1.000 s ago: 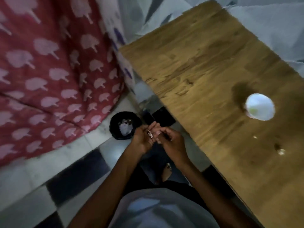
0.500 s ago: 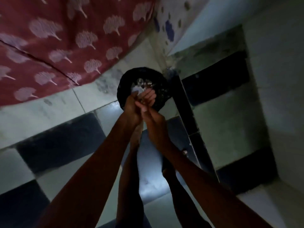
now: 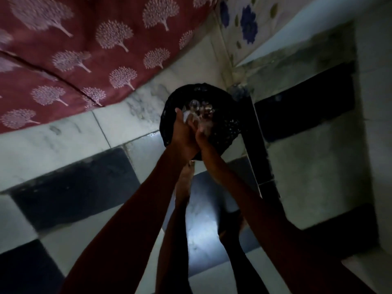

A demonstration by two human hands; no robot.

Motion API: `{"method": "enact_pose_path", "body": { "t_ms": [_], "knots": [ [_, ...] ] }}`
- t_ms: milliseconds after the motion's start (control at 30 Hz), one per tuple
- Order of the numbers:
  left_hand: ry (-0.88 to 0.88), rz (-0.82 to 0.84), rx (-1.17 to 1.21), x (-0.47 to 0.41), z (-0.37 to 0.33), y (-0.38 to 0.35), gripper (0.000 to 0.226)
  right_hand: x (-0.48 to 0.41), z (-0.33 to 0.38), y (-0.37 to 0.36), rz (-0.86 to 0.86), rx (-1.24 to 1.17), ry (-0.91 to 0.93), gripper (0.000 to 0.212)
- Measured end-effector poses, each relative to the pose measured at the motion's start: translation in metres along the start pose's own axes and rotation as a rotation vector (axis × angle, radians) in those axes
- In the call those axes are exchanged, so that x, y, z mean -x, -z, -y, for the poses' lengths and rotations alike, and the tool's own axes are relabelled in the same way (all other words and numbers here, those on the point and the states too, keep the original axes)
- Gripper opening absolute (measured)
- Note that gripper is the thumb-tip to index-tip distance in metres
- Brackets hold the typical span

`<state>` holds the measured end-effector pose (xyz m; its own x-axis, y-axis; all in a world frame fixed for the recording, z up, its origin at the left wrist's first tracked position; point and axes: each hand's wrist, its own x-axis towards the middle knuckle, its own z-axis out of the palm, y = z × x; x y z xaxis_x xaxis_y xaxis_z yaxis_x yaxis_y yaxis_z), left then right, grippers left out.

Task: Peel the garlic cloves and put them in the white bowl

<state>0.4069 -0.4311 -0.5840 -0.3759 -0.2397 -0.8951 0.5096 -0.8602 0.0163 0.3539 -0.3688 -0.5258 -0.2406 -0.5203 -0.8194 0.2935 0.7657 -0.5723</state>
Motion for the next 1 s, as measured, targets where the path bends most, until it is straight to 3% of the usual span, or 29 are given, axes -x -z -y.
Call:
{"method": "enact_pose_path", "body": {
  "t_ms": [67, 200, 333, 600, 1000],
  "knots": [
    [-0.021, -0.011, -0.01, 0.037, 0.004, -0.021, 0.059, 0.015, 0.021, 0.004, 0.03, 0.023, -0.032, 0.072],
    [-0.043, -0.087, -0.297, 0.152, 0.012, -0.067, 0.026, 0.088, 0.082, 0.022, -0.202, 0.175, 0.034, 0.042],
    [-0.175, -0.116, -0.61, 0.286, 0.016, -0.122, 0.017, 0.207, 0.137, 0.043, -0.231, 0.125, 0.197, 0.024],
    [-0.327, 0.163, -1.109, 0.482, 0.063, -0.258, 0.021, 0.443, 0.22, 0.138, -0.493, -0.154, 0.405, 0.015],
    [-0.304, 0.655, -1.544, 0.529, 0.272, -0.392, 0.023, 0.577, 0.179, 0.324, -0.885, -0.527, 0.533, 0.016]
  ]
}}
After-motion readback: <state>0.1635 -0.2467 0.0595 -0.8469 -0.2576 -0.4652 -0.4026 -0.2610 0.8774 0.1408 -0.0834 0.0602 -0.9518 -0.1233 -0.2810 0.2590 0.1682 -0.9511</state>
